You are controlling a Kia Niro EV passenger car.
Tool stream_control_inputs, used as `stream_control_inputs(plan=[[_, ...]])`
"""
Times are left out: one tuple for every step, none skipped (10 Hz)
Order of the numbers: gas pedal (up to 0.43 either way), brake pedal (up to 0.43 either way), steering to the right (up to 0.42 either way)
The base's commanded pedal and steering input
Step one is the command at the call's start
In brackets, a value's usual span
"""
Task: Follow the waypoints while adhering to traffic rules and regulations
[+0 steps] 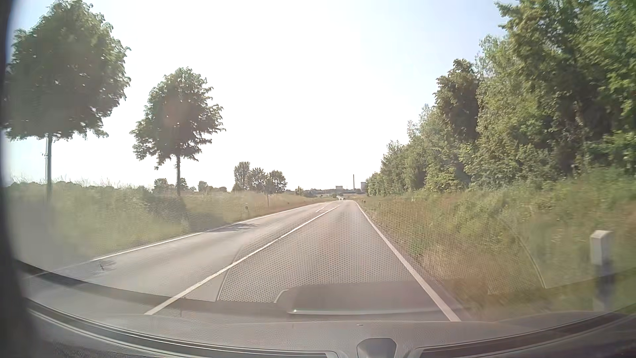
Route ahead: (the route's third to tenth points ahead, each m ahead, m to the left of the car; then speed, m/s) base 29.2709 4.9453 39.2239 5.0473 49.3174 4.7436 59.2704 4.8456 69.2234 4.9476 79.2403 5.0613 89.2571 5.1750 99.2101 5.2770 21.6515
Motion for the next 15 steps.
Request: stream_control_inputs(plan=[[0.177, 0.006, 0.002], [0.189, 0.006, 0.002], [0.189, 0.006, 0.002], [0.189, 0.006, 0.002], [0.189, 0.006, 0.002], [0.189, 0.006, 0.002], [0.189, 0.006, 0.002], [0.189, 0.006, 0.002], [0.189, 0.006, 0.002], [0.189, 0.006, 0.002], [0.189, 0.006, 0.003], [0.197, 0.006, 0.003], [0.197, 0.006, 0.004], [0.197, 0.006, 0.003], [0.197, 0.006, 0.003]])
